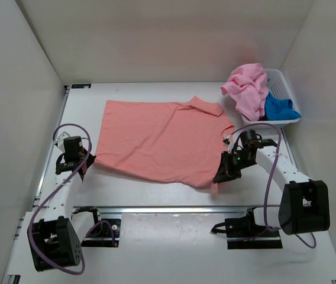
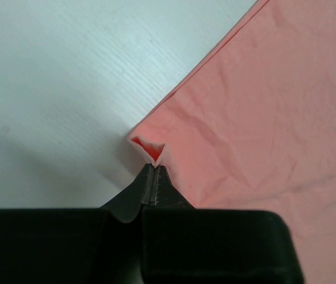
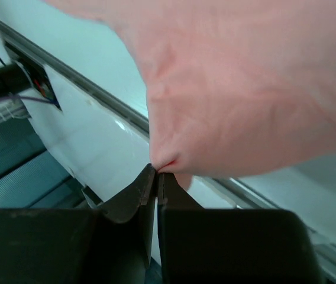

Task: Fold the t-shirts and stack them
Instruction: Flatten out the tshirt, then fold the flattened tshirt in 1/3 of the way

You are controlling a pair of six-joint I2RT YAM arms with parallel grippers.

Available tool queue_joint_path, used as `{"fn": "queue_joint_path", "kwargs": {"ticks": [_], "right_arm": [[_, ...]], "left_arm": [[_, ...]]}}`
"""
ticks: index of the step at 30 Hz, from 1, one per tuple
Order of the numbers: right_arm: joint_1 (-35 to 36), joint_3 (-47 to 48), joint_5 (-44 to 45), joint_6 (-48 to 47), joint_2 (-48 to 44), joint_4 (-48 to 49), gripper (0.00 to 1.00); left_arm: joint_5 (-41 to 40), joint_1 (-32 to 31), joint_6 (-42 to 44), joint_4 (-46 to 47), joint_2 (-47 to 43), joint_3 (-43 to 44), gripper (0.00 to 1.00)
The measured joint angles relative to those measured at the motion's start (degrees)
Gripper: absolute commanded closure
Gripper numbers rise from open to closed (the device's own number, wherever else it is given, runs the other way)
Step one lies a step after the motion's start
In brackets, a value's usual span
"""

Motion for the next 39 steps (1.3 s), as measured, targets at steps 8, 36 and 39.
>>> {"fn": "queue_joint_path", "kwargs": {"ticks": [8, 36, 39], "right_arm": [[-3.98, 9.44, -3.28, 0.07, 9.64, 3.48, 1.00], [-9.66, 33.35, -6.16, 1.60, 31.89, 5.51, 1.00], [-9.92, 33.73, -5.92, 1.62, 32.33, 5.40, 1.00]], "left_arm": [[0.55, 0.24, -0.09, 5.05, 9.05, 4.04, 1.00], [2.69, 0.44, 1.31, 13.44, 32.33, 16.28, 1.00], [3.17, 0.02, 1.79, 13.62, 33.46, 17.31, 1.00]]}}
